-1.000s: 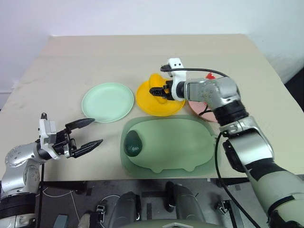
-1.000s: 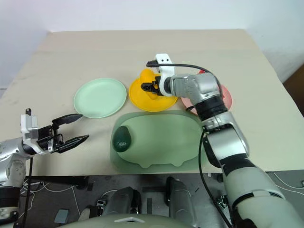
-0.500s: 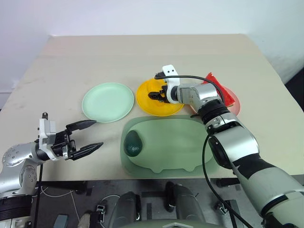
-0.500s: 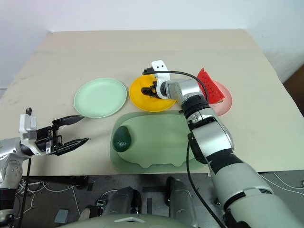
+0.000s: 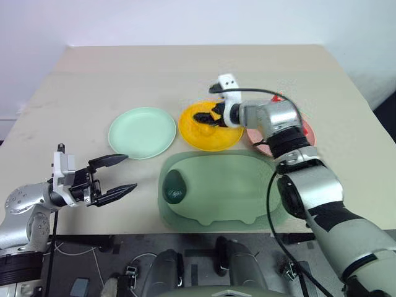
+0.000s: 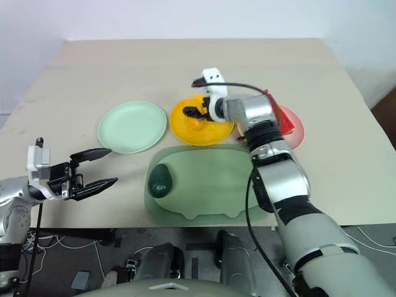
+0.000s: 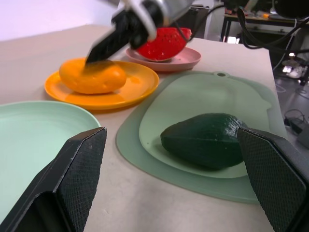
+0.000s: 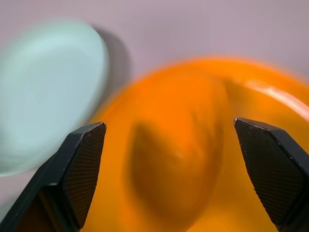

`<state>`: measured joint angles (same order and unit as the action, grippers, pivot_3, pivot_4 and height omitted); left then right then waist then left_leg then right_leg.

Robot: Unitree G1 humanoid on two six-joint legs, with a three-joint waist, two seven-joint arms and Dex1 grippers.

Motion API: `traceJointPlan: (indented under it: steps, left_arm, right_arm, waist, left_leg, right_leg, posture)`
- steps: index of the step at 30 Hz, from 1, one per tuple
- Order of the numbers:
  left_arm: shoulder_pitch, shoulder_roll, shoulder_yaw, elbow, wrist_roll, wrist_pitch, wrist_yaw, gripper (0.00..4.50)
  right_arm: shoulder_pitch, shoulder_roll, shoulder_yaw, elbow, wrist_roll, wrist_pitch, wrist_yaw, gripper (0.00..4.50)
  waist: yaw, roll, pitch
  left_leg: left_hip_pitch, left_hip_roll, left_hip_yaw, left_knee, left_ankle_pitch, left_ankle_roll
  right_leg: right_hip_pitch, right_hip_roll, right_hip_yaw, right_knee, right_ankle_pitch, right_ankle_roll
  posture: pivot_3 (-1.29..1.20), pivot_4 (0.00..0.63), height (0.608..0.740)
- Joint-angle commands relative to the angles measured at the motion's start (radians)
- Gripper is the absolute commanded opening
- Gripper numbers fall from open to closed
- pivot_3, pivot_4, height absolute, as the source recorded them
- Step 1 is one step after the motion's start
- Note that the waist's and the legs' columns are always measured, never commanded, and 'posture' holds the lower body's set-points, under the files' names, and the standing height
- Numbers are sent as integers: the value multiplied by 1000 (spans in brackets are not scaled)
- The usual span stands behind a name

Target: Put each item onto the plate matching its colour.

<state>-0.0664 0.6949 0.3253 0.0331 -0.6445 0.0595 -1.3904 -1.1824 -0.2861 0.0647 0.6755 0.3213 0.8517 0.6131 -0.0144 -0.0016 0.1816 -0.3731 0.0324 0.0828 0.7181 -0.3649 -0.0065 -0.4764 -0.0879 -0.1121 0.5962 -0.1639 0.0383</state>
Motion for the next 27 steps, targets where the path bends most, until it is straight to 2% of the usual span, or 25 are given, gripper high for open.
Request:
traceJointPlan:
  steps: [1, 4, 7, 11, 20, 24, 27]
  left_arm:
    - [7, -3, 3, -70, -26, 15, 19, 4500]
    - [34, -4, 4, -121, -38, 41, 34, 4500]
    - [65, -2, 20, -178, -63, 76, 59, 4500]
    - [124, -12, 11, -331, -93, 148, 154, 4500]
    - [248, -36, -39, -643, -98, 362, 501, 4500]
    - [216, -59, -86, -751, -161, 519, 706, 4500]
    - [189, -112, -151, -804, -150, 610, 881, 4500]
  right_arm:
    - [70, -109, -65, -267, 92, 117, 100, 4462]
    - [166, -229, -127, -463, 175, 170, 188, 4462]
    - [260, -323, -198, -567, 236, 169, 253, 4462]
    - [426, -456, -245, -631, 259, 45, 411, 4462]
    - [744, -536, -267, -805, 294, -146, 603, 4462]
    - [850, -577, -300, -829, 320, -214, 696, 4462]
    - [921, -577, -315, -833, 313, -306, 741, 4462]
  waist:
    - [3, 0, 0]
    - [2, 0, 0]
    - [1, 0, 0]
    - [2, 0, 0]
    - [5, 0, 0]
    - [18, -1, 0]
    - [26, -1, 0]
  left_leg:
    - [0, 0, 0, 0, 0, 0]
    - [0, 0, -1, 0, 0, 0]
    - [1, 0, 0, 0, 0, 0]
    - [3, 0, -1, 0, -3, 5]
    - [7, 0, -2, 0, -3, 5]
    - [10, -1, -3, 0, -3, 5]
    - [18, -1, -3, -1, -4, 6]
  right_leg:
    - [0, 0, 0, 0, 0, 0]
    - [1, 0, 0, -1, 0, 0]
    - [1, 0, 0, -1, 0, 0]
    - [2, 0, 1, -1, 0, 0]
    - [4, 1, 3, -1, 0, 0]
    - [8, 0, 3, -2, 0, 0]
    - [15, 1, 3, -3, -1, 1]
  posture:
    - [0, 150, 733]
    - [0, 150, 733]
    - [0, 150, 733]
    - [0, 150, 733]
    - [0, 150, 733]
    - [0, 150, 733]
    - [0, 150, 733]
